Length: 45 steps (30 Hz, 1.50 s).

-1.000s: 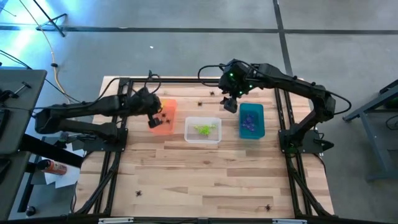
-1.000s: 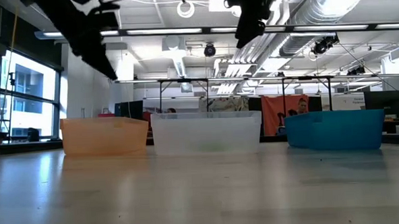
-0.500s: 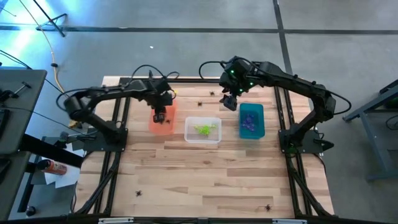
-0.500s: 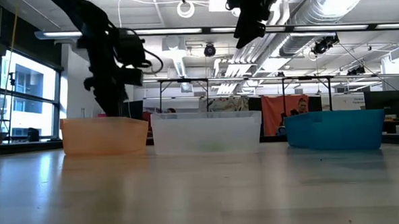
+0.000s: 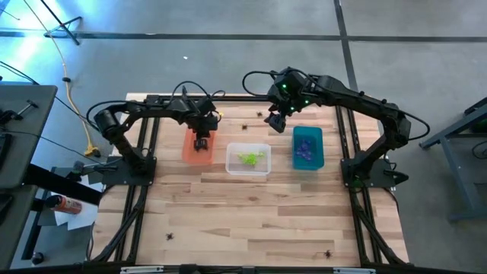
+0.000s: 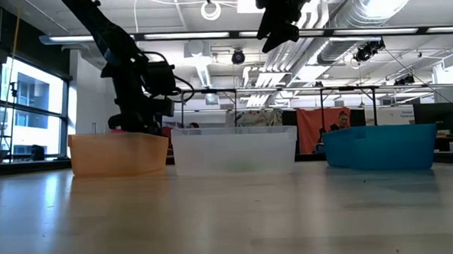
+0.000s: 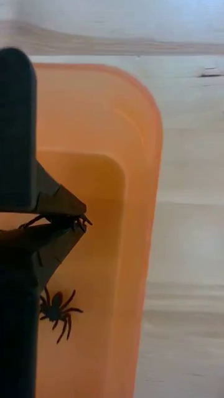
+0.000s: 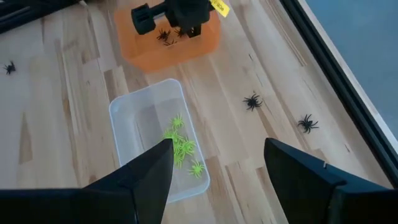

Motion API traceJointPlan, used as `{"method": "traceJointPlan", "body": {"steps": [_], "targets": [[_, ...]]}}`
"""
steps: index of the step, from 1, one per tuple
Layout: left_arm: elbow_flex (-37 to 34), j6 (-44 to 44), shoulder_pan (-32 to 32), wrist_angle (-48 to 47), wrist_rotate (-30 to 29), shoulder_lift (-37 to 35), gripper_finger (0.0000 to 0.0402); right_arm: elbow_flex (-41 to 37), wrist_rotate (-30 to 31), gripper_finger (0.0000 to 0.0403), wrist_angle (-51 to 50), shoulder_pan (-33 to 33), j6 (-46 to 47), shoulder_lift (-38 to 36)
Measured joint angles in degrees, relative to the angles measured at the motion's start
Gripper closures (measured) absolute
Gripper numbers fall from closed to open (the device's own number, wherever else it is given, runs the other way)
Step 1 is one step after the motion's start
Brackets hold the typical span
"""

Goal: Sort Halloween decoration
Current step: Put the black spider toy into the orange bin

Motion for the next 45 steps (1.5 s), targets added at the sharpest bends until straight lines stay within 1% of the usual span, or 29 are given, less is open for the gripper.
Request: {"method": "traceJointPlan", "body": {"steps": [4, 7, 12, 16, 19, 21, 23, 25, 27, 28, 31, 33, 36, 38, 40, 42, 45], "targets": [[0.0, 0.06, -0.16, -0.13, -0.46, -0.09, 0.0381, 0.0, 0.02, 0.0155, 0.06, 0.0, -0.01, 0.0], [0.34, -1.34, -0.14, -0.84, -0.46, -0.14, 0.0355, 0.0, 0.02, 0.0155, 0.06, 0.0, -0.22, 0.0], [3.03, -1.45, -0.14, -6.47, -0.46, -0.16, 0.028, 0.0, 0.15, 0.0155, 0.06, 0.0, -1.77, 0.0], [6.47, -1.52, -0.14, -11.25, -0.46, -0.16, 0.0218, 0.0, 0.2, 0.0155, 0.04, -0.15, -2.69, 0.0], [10.42, -1.56, 0.08, -16.53, -0.46, -0.16, 0.0184, -0.02, 0.19, 0.0155, -0.02, -0.15, -4.68, -0.39], [13.68, -2.84, 0.44, -20.93, -0.45, -0.27, 0.0171, -0.02, 0.18, 0.0155, -0.8, -0.17, -5.41, -1.28], [16.39, -6.36, 0.82, -24.74, 0.82, -1.12, 0.0165, -0.02, 0.15, 0.0155, -2.28, -0.17, -5.48, -2.63], [17.01, -10.94, 1.21, -26.21, 4.86, -4.03, 0.0164, -0.02, 0.06, 0.0155, -4.49, -0.09, -5.05, -4.2], [15.94, -15.12, 0.64, -25.55, 9.26, -8.51, 0.0167, -0.02, -0.07, 0.0155, -6.86, 0.57, -4.5, -5.98], [14.99, -17.27, -0.21, -24.97, 10.33, -11.07, 0.0169, -0.02, -0.06, 0.0155, -7.94, 1.13, -4.4, -6.94], [11.51, -23.87, -4.99, -23.13, 10.22, -20.41, 0.0177, -0.82, -0.06, 0.0155, -8.81, 3.54, -3.36, -10.24], [9.2, -29.33, -10.0, -21.87, 7.74, -26.76, 0.0182, -3.35, -0.04, 0.0155, -6.64, 5.46, -1.83, -13.06], [6.69, -37.46, -19.89, -22.29, 2.05, -34.16, 0.0186, -10.56, -0.03, 0.0155, 0.68, 8.45, 0.57, -18.06], [5.41, -44.86, -27.64, -22.32, -0.88, -37.64, 0.0185, -16.57, -0.02, 0.0155, 6.82, 10.29, 3.6, -21.06], [4.83, -52.64, -35.65, -22.98, -3.21, -39.32, 0.0185, -22.21, 0.0, 0.0155, 12.66, 12.28, 6.86, -23.27], [4.81, -58.63, -43.96, -23.55, -4.68, -39.48, 0.0186, -26.84, 0.13, 0.0155, 17.41, 14.29, 10.51, -24.69], [4.78, -63.84, -56.64, -25.59, -6.47, -37.46, 0.019, -30.6, 1.06, 0.0155, 21.74, 18.1, 17.0, -24.8]]}}
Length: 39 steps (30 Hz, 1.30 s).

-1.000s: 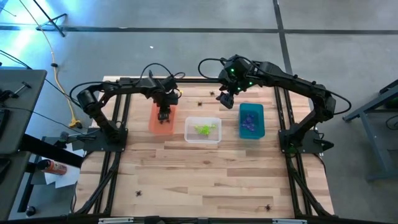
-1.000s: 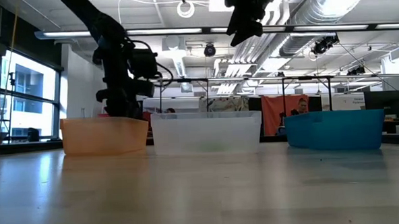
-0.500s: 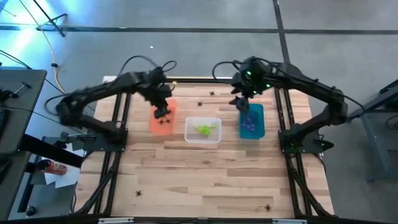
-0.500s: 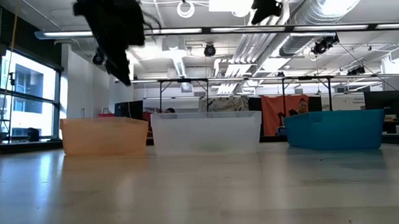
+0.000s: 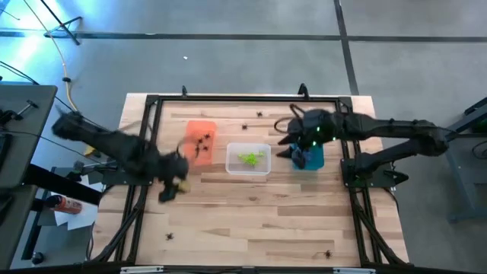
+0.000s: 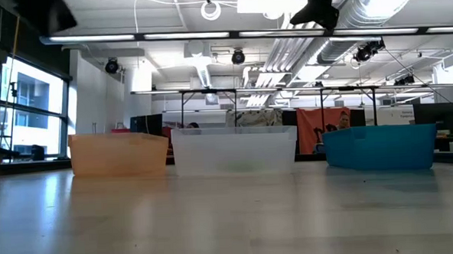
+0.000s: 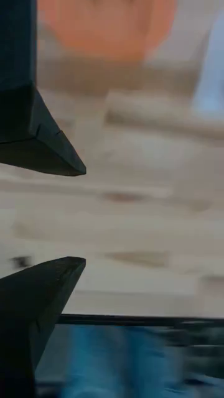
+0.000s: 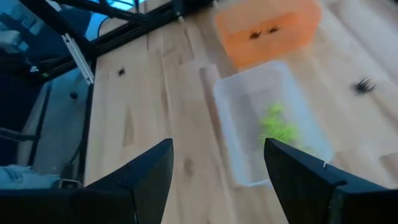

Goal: Sort Halloween decoration
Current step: Put the black spider toy into the orange bin

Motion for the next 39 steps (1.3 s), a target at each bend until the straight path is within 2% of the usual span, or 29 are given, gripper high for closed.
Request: {"method": "traceJointPlan", "body": {"steps": [4, 7, 12, 16, 20, 25, 39], "targets": [[-0.08, -1.68, -14.56, -0.88, -4.14, 5.25, 0.0198, -0.07, 5.89, 0.0155, 0.51, 6.72, 6.15, 1.54], [-0.08, -3.02, -23.45, -0.56, -8.12, 9.91, 0.0201, 1.09, 13.24, 0.0155, 0.7, 12.19, 11.1, 2.47], [-0.08, -7.28, -35.38, 5.1, -12.99, 18.56, 0.0202, 1.18, 25.13, 0.0155, 0.83, 20.03, 22.96, 3.97], [-0.08, -7.28, -42.08, 9.52, -15.33, 25.81, 0.0202, 1.18, 28.73, 0.0155, 0.96, 24.02, 29.7, 5.88], [-0.08, -7.45, -45.02, 13.17, -16.12, 32.31, 0.0202, 1.18, 29.72, 0.0155, 1.04, 25.97, 33.53, 8.04], [-0.08, -10.4, -45.58, 14.38, -16.08, 38.31, 0.0202, 1.18, 29.72, 0.0155, 1.63, 26.77, 35.04, 10.9], [0.1, -26.35, -46.62, 14.46, -17.51, 43.67, 0.0202, 1.18, 28.33, 0.0155, 2.37, 26.82, 33.47, 12.95]]}}
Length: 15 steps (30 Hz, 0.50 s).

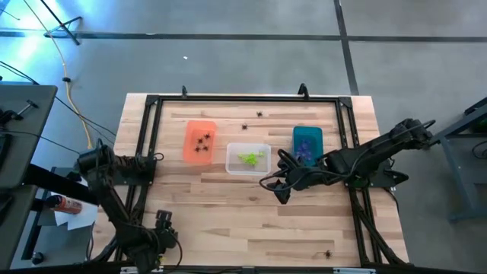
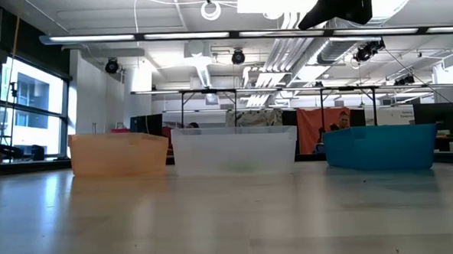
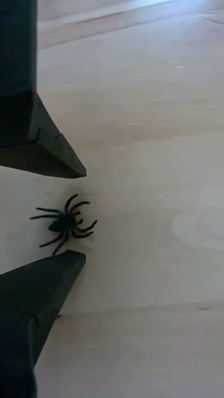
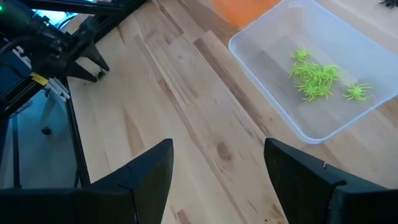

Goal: Sort Halloween decoration
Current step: Put the black spider toy into the orange bin

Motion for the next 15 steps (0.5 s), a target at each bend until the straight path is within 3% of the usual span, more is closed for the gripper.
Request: {"method": "traceJointPlan", "body": {"steps": [8, 15], "targets": [[-0.07, -5.71, -0.1, 1.15, -0.64, 0.39, 0.0219, 0.0, 0.02, 0.0155, 0.0, 0.0, -1.06, 0.0], [-0.07, -7.47, 0.06, 2.56, 0.01, 0.45, 0.0343, 0.0, 0.95, 0.0155, 0.0, -0.01, -1.06, 0.0]]}}
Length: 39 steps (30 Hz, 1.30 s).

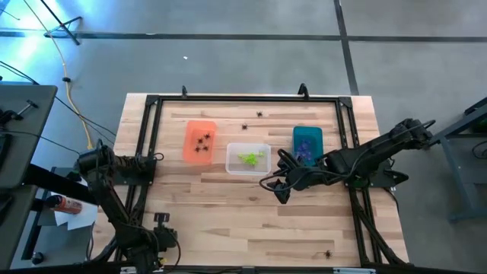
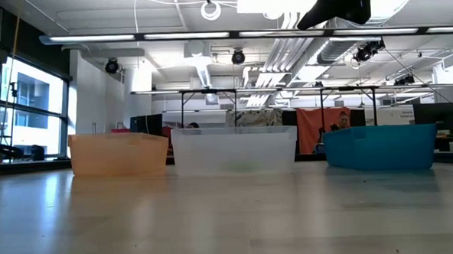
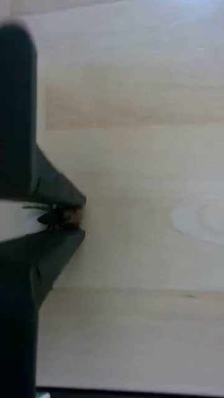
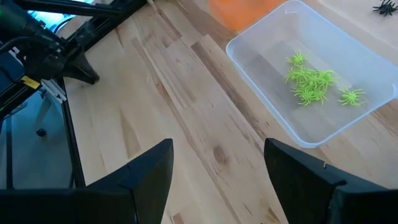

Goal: Sort Halloween decoration
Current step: Put the black spider toy into the orange bin

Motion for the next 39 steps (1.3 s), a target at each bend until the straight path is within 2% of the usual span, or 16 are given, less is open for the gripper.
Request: {"method": "traceJointPlan", "body": {"steps": [3, 7, 11, 17, 21, 23, 26, 29, 32, 36, 39], "targets": [[-0.08, -0.72, 0.06, 0.44, -0.11, -0.48, 0.0391, 0.0, 0.05, 0.0155, 0.0, 0.01, 0.0, 0.0], [-0.4, -2.91, 0.59, -0.63, -1.93, -2.8, 0.0396, 0.0, 0.05, 0.0155, -0.02, 0.01, -0.58, 0.0], [-0.33, -3.77, 0.67, -1.81, -4.62, -8.02, 0.04, 0.0, 0.04, 0.0155, -0.02, 0.01, -1.98, 0.0], [-0.28, -3.36, 3.2, -4.55, -15.26, -21.82, 0.0401, 0.0, -0.01, 0.0155, 1.16, -0.13, -4.57, 0.0], [-0.26, 3.33, 8.06, -3.45, -28.58, -33.63, 0.0401, 0.0, -2.84, 0.0155, 6.5, -1.42, -8.62, -0.02], [-0.2, 9.59, 11.76, -1.95, -34.66, -39.2, 0.0401, 0.0, -3.66, 0.0155, 9.38, -2.27, -11.11, -0.02], [-0.17, 21.72, 18.5, 1.26, -39.83, -46.45, 0.0401, 0.0, -4.26, 0.0155, 13.93, -3.55, -15.28, -0.02], [-0.17, 34.22, 25.75, 8.09, -41.99, -51.54, 0.0401, 0.0, -4.33, 0.0155, 20.34, -4.53, -21.57, -0.02], [-0.15, 47.27, 32.49, 18.42, -36.93, -54.13, 0.0401, 0.0, -4.44, 0.0155, 27.87, -5.27, -30.96, -0.02], [-0.15, 58.64, 39.82, 33.23, -20.69, -53.67, 0.0401, 0.0, -4.43, 0.0155, 38.52, -6.01, -46.16, -0.02], [-0.09, 63.32, 45.15, 41.46, -9.68, -51.12, 0.0401, 0.0, -4.44, 0.0155, 44.19, -7.02, -49.9, -0.05]]}}
